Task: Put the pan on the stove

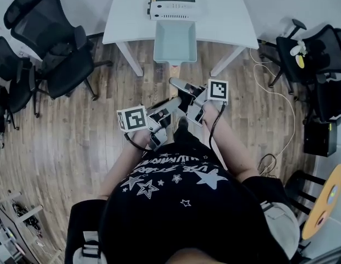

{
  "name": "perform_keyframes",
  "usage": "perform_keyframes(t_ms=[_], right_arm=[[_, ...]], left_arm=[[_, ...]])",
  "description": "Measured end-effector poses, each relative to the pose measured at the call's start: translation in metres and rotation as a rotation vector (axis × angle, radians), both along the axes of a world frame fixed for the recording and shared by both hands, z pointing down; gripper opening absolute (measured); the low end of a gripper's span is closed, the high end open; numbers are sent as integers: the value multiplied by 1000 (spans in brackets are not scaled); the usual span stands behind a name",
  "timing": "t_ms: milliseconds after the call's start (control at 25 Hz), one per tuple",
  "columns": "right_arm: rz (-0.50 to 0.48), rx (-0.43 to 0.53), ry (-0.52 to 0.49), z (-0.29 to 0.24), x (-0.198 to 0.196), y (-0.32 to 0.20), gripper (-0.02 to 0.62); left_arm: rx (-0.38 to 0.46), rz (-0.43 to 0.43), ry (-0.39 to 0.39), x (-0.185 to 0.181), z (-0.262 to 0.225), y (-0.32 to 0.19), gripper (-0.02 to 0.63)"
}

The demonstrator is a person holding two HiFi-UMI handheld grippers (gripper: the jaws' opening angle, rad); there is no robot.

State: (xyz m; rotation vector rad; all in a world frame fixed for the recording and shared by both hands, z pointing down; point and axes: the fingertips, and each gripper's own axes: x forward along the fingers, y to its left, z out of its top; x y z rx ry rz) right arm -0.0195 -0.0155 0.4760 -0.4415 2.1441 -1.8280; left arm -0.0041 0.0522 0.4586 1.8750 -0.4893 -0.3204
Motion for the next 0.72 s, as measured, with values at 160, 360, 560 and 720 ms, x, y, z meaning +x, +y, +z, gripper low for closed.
perform_keyframes(t_ms=[160, 360, 560, 720], right_arm=[[-5, -3, -10, -7, 9, -36, 118], [-17, 3, -9, -11, 25, -76, 120], [-33, 12, -22, -13, 45, -109, 120], [-55, 17, -25, -11, 57, -129, 120]], left_arm=[[5, -9, -5, 9, -5, -37, 132], [3, -20, -4, 26, -10, -77, 132], [9, -48, -15, 48, -10, -109, 132], [16, -63, -27, 61, -9, -130, 132]])
